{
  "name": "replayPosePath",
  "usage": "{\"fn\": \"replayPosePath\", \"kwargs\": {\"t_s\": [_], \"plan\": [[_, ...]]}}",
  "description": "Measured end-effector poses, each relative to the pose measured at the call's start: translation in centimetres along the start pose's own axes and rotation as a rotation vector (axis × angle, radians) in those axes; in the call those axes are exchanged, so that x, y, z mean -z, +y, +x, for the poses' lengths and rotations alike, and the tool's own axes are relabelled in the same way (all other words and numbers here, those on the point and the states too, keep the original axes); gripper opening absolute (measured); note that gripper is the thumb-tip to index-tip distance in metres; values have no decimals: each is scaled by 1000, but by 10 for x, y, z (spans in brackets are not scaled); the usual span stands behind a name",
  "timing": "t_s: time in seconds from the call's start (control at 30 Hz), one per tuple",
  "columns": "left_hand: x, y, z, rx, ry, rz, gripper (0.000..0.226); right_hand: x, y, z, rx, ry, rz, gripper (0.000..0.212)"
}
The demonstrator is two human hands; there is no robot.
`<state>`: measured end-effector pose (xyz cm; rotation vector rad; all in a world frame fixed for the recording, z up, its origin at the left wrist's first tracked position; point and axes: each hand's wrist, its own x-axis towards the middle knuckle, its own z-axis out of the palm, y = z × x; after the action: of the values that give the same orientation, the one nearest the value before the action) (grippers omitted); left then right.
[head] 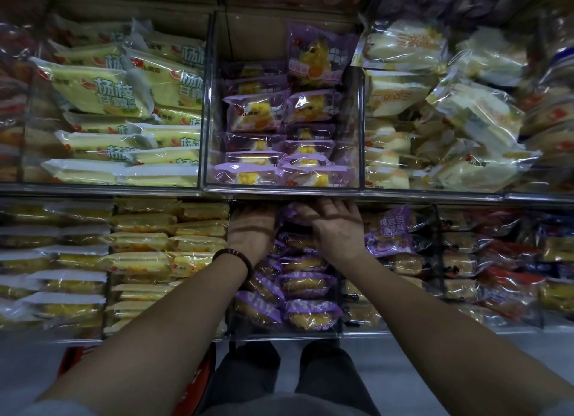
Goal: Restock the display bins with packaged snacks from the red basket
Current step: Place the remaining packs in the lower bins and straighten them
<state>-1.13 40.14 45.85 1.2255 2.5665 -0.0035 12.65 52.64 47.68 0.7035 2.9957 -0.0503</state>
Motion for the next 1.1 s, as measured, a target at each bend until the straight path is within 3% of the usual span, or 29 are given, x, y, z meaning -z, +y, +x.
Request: {"fn": "replayPosePath", "kwargs": {"t_s": [0.13, 0.43, 0.57, 0.8, 0.87, 1.0, 1.1], "plan": [[-5, -11, -8, -72, -97, 88, 39, -3, -6, 1, -22, -41, -58, 71], [-18, -14, -14, -187, -51, 279, 54, -14, -19, 7, -73, -172, -20, 76], [-23, -18, -17, -189, -73, 267, 68, -17, -24, 13, -90, -210, -64, 66], [-22, -18, -13, -180, -169, 328, 67, -37, -31, 16, -57, -251, -133, 49], [-22, -18, -12, -185, -178, 341, 68, -42, -33, 21, -83, -271, -80, 54], [-18, -15, -13, -229, -141, 335, 78, -46, -25, 11, -160, -130, 80, 72], [-22, -13, -21, -237, -101, 340, 86, -48, -32, -7, -210, -53, 95, 56]]}}
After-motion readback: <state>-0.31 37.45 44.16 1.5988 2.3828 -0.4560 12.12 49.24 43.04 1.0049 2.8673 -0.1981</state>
